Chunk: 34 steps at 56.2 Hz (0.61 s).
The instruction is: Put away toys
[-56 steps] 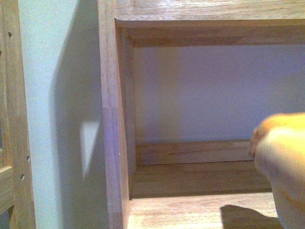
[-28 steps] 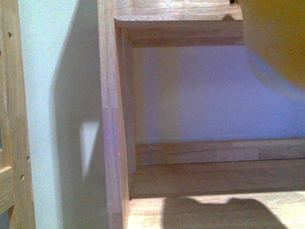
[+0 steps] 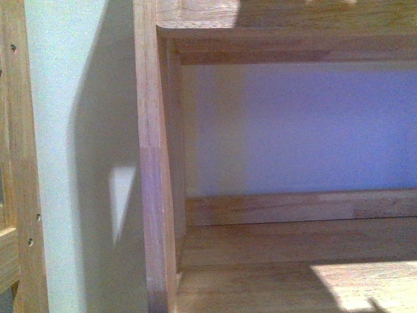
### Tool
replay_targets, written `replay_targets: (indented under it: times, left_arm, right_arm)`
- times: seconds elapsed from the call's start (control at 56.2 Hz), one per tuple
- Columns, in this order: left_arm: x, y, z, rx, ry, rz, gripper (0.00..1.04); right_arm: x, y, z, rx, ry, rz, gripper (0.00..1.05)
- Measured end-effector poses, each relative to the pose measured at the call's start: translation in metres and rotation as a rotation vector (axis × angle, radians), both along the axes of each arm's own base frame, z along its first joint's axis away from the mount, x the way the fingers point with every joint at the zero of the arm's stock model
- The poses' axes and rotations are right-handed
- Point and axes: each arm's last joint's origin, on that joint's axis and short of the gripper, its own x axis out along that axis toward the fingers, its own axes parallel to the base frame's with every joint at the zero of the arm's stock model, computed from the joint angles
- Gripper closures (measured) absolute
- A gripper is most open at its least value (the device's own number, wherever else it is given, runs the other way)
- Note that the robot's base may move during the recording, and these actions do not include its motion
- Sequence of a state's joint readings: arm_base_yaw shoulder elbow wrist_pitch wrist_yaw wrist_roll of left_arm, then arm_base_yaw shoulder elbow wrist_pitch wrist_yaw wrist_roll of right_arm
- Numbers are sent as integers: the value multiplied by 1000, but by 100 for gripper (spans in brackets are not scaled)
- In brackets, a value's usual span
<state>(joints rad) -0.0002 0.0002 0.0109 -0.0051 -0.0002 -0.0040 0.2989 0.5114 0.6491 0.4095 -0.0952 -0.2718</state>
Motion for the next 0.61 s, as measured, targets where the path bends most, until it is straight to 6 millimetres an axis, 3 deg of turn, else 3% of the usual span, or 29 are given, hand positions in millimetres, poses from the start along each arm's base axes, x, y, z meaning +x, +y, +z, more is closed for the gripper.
replay_targets:
  times: [0.16, 0.463, 0.605]
  left_arm:
    - [0, 0, 0, 0, 0, 0, 6]
    - [0, 0, 0, 0, 0, 0, 6]
    - [0, 0, 0, 0, 0, 0, 6]
  right_arm:
    - [-1, -8, 32, -14, -45, -27, 87]
    - [0, -20, 66, 24, -52, -74, 87]
    - [15, -21, 85, 52, -47, -84, 87]
